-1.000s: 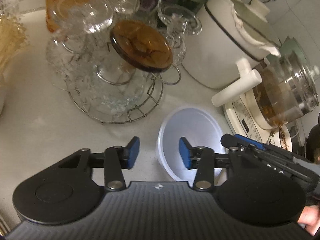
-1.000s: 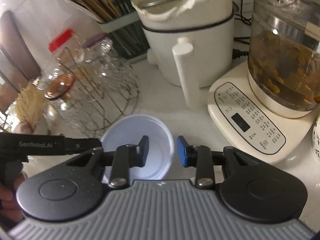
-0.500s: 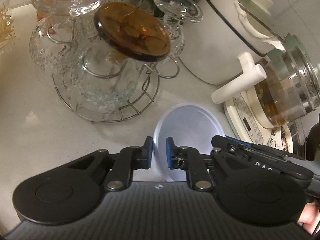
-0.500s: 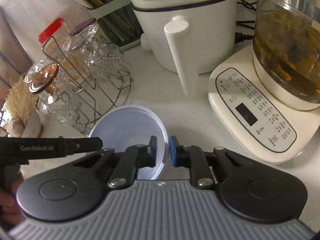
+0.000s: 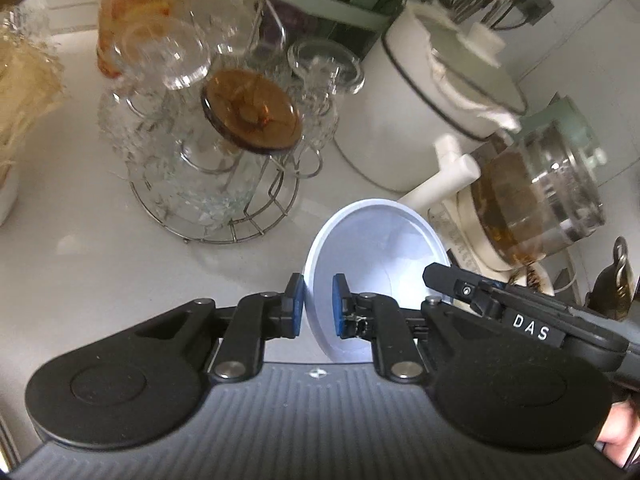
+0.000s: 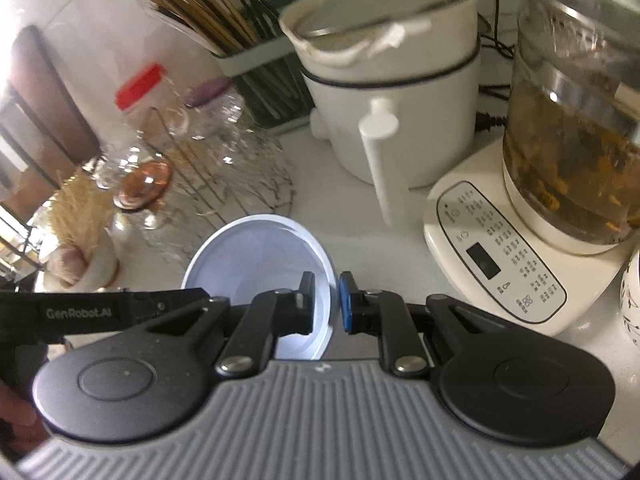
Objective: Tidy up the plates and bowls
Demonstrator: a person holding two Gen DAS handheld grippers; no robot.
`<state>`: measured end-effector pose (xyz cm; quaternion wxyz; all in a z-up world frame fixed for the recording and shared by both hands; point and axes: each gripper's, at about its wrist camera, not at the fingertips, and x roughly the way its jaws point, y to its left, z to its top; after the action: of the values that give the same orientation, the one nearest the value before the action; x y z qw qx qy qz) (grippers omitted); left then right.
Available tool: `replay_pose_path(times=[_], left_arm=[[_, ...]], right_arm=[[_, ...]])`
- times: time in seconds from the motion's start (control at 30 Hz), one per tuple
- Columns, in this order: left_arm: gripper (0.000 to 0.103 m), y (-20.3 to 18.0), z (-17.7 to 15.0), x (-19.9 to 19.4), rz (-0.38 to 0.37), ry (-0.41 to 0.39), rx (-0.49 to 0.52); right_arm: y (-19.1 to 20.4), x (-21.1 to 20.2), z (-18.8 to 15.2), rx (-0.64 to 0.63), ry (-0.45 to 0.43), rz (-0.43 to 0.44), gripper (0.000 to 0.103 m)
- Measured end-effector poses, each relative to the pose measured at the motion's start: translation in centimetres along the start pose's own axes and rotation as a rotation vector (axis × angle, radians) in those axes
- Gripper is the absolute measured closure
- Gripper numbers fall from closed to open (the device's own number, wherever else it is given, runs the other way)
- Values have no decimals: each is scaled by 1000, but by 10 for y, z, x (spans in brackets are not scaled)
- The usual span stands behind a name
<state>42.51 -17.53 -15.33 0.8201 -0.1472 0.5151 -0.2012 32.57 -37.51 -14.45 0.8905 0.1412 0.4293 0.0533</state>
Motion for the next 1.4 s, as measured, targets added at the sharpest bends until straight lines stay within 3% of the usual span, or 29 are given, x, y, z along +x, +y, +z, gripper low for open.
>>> replay_pose_path(times=[0.43,0.87,1.4], left_arm=[[86,6,-19,-64,14,-69,-47],[86,30,-51,-116,82,-185,-129],[85,71,-89,-112,143,-80,-181]], right_arm=[[28,-40,-4,-13,-12,81,87],[62,-46,-14,-83,23,218,87],[85,-21,-55,-98,126,206,87]])
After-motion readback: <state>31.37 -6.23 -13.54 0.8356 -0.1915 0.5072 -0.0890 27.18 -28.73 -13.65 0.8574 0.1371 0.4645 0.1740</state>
